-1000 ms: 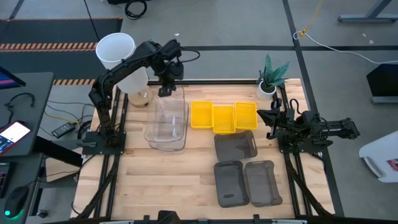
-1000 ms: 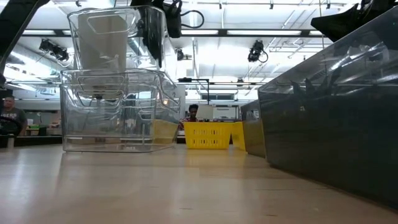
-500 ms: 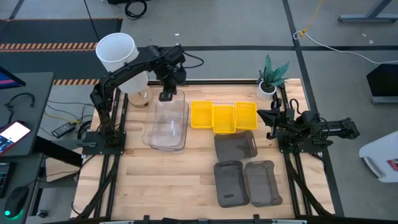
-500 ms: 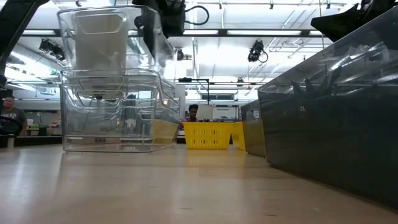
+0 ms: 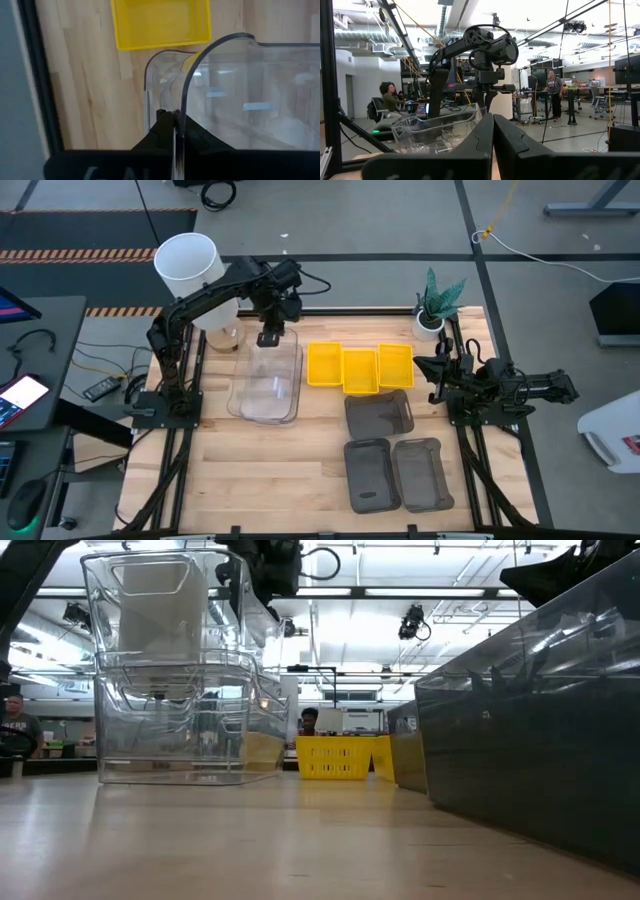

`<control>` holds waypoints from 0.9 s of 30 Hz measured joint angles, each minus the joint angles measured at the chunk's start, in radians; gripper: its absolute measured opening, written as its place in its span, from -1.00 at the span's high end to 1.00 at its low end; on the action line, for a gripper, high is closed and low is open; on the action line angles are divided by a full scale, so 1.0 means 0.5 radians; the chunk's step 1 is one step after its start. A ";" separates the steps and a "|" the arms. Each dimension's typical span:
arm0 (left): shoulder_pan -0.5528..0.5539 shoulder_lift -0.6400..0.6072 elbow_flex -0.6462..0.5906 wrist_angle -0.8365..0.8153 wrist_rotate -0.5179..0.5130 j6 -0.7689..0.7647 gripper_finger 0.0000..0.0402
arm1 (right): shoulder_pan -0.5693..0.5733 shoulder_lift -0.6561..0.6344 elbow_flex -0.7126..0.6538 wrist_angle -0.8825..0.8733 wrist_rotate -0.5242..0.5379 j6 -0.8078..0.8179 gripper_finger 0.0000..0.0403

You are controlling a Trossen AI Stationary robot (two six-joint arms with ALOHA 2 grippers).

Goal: Stack baskets by color
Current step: Stack the bottom transparent bin on the top transparent bin

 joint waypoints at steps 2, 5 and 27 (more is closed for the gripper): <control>0.001 0.048 -0.001 -0.030 0.004 -0.012 0.97 | 0.000 0.000 -0.001 0.000 0.000 0.001 0.92; -0.019 0.112 -0.002 -0.045 -0.044 -0.012 0.97 | 0.000 0.000 -0.001 0.000 0.000 0.001 0.92; -0.054 0.171 -0.002 0.006 -0.255 -0.268 0.31 | 0.000 0.001 0.000 0.015 0.000 0.000 0.92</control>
